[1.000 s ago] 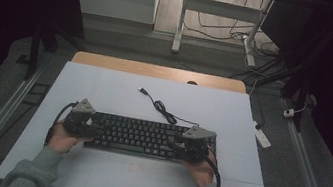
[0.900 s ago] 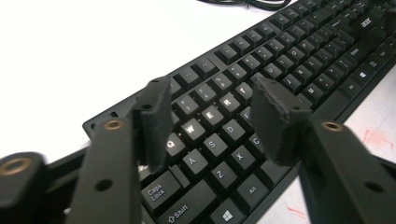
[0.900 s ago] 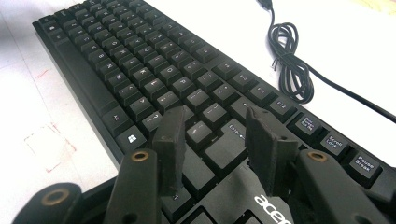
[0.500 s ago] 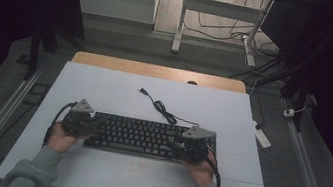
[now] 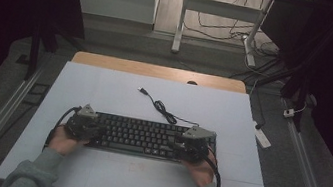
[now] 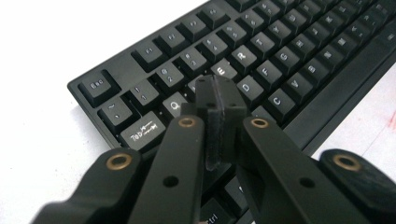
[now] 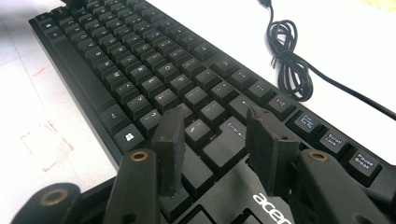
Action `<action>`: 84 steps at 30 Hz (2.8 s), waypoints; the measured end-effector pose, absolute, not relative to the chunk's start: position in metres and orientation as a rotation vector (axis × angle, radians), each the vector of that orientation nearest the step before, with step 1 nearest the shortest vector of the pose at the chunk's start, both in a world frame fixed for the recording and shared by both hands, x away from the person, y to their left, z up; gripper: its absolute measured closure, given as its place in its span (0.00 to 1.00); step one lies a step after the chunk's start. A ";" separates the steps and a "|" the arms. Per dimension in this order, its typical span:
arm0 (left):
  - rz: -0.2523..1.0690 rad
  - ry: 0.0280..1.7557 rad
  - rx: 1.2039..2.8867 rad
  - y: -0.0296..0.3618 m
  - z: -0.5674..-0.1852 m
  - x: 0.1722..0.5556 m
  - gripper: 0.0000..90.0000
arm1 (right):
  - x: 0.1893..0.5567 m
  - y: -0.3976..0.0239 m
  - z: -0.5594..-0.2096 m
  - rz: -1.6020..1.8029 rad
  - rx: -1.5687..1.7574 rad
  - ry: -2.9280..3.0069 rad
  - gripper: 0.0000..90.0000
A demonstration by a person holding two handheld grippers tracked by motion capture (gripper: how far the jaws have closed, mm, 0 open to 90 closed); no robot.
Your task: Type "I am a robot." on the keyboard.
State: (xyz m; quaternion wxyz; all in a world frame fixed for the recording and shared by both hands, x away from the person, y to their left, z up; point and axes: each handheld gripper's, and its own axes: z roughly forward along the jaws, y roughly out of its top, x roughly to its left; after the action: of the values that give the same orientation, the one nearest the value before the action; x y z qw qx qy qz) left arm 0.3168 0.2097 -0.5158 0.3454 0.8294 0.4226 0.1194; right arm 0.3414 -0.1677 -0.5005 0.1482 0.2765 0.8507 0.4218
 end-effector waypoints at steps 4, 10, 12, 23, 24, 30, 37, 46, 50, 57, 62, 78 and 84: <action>0.319 1.103 2.167 0.208 -0.517 0.317 0.99 | 0.341 -0.167 -0.501 1.214 0.794 2.447 0.64; 0.321 1.119 2.175 0.208 -0.520 0.318 0.99 | 0.341 -0.168 -0.501 1.212 0.795 2.447 0.64; 0.320 1.120 2.176 0.209 -0.520 0.318 0.99 | 0.341 -0.167 -0.501 1.212 0.793 2.447 0.64; 0.349 1.110 2.179 0.205 -0.520 0.316 0.99 | 0.341 -0.167 -0.501 1.219 0.794 2.447 0.64; 0.355 1.110 2.165 0.206 -0.518 0.316 0.99 | 0.341 -0.167 -0.501 1.221 0.794 2.446 0.64; 0.351 1.067 2.038 0.211 -0.500 0.310 0.84 | 0.341 -0.167 -0.501 1.211 0.797 2.450 0.63; 0.332 1.102 1.970 0.211 -0.490 0.307 0.48 | 0.342 -0.169 -0.501 1.233 0.803 2.443 0.63; 0.316 1.095 1.977 0.213 -0.489 0.308 0.37 | 0.342 -0.169 -0.501 1.236 0.795 2.451 0.63; 0.298 1.088 1.986 0.211 -0.490 0.308 0.36 | 0.341 -0.168 -0.500 1.253 0.785 2.449 0.63; 0.279 1.078 2.008 0.208 -0.491 0.309 0.35 | 0.339 -0.165 -0.497 1.299 0.783 2.446 0.63; 0.273 1.084 2.013 0.208 -0.492 0.309 0.34 | 0.339 -0.163 -0.496 1.321 0.780 2.452 0.64; 0.274 1.075 2.039 0.204 -0.493 0.309 0.33 | 0.332 -0.140 -0.494 1.346 0.655 2.572 0.99; 0.274 1.077 2.045 0.202 -0.494 0.309 0.33 | 0.331 -0.123 -0.497 1.335 0.637 2.601 0.99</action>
State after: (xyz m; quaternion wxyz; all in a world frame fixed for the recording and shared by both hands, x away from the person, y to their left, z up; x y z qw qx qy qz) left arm 0.3090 0.2020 -0.4943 0.3959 0.8069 0.4249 0.1082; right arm 0.3315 -0.1234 -0.4969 0.0746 0.2123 0.8668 0.4449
